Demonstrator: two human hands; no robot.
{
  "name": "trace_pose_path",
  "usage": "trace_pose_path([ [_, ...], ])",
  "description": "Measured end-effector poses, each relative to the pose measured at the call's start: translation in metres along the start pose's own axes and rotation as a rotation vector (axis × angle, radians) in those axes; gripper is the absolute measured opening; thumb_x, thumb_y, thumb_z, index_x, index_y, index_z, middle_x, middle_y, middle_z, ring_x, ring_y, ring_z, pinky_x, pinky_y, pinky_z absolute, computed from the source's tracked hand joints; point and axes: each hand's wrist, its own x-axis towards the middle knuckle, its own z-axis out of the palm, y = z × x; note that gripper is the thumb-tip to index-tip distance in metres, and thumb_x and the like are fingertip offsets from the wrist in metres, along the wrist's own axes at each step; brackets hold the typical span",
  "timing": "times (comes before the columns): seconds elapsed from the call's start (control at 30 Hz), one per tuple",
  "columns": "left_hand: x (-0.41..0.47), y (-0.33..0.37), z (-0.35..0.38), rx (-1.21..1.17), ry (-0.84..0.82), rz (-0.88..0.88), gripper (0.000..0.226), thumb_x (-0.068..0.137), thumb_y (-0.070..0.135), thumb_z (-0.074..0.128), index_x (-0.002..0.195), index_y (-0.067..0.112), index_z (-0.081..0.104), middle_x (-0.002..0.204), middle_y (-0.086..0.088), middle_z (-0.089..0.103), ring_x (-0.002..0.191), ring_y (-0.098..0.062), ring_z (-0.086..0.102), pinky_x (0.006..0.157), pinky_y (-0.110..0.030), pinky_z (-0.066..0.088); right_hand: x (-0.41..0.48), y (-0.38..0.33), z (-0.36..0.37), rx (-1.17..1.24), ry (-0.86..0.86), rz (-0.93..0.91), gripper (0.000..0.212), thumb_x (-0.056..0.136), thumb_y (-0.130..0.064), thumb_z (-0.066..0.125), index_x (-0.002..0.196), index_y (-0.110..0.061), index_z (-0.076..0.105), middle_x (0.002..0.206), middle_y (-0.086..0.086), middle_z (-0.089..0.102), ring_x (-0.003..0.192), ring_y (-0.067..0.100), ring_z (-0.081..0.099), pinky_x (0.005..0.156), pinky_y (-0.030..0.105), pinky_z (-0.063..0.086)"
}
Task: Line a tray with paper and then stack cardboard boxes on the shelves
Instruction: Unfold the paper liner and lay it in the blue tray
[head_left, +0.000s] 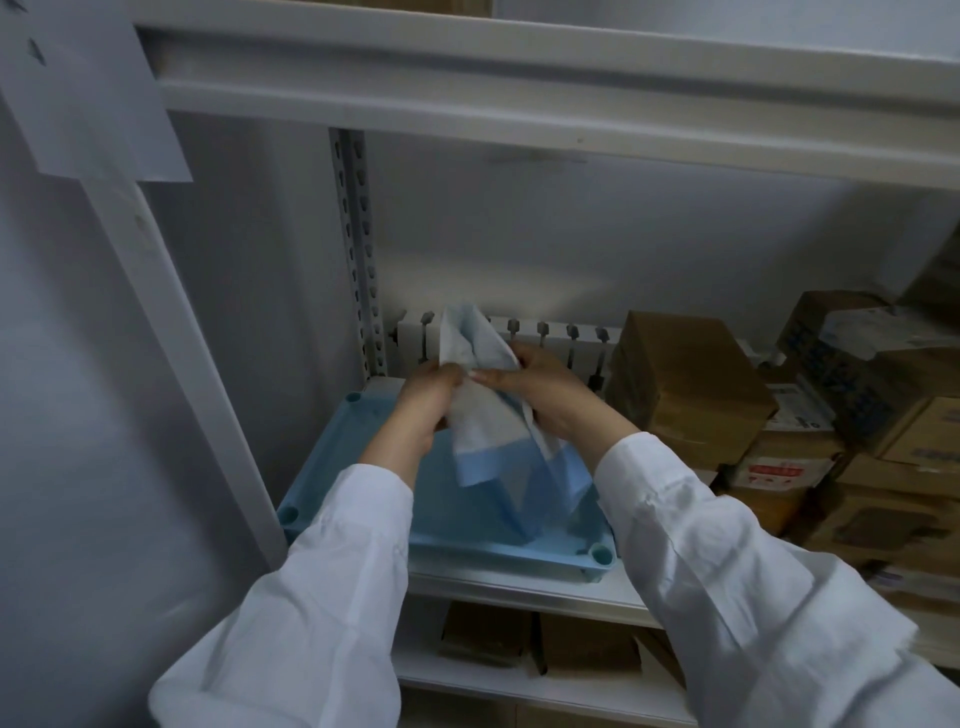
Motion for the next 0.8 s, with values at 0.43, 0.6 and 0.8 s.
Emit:
trace_pose_path([
  [0.43, 0.032, -0.007, -0.025, 0.419, 0.025, 0.015, 0.035, 0.091, -0.002, 0.045, 0.125, -0.001, 0.053, 0.116, -0.022, 0.062, 0.096, -0.031, 0.063, 0.079, -0.034, 0.055, 0.019, 0.000, -0.017, -1.085, 0.343, 0.044, 0.033, 0.099, -0.009, 0.043, 0.131, -0.007, 0.050, 0.135, 0.013, 0.053, 0.117, 0.030, 0.056, 0.087, 0.027, 0.046],
  [0.6, 0.031, -0.005, -0.025, 0.476, 0.095, 0.405, 0.036, 0.096, 0.011, 0.044, 0.130, 0.012, 0.056, 0.143, -0.003, 0.046, 0.132, -0.021, 0.042, 0.104, -0.021, 0.030, 0.025, 0.007, -0.024, -0.686, 0.396, -0.229, 0.049, 0.095, 0.005, 0.036, 0.142, -0.009, 0.039, 0.154, 0.013, 0.029, 0.141, 0.027, 0.029, 0.111, 0.023, 0.020],
  [0.8, 0.038, -0.012, -0.037, 0.559, 0.193, 0.743, 0.041, 0.083, -0.021, 0.037, 0.108, -0.008, 0.066, 0.152, -0.010, 0.027, 0.141, -0.024, 0.024, 0.103, -0.003, 0.012, 0.021, 0.022, -0.023, -0.666, 0.396, -0.476, 0.059, 0.089, 0.017, 0.039, 0.141, -0.008, 0.040, 0.159, 0.005, 0.014, 0.144, 0.023, 0.018, 0.103, -0.001, 0.001],
])
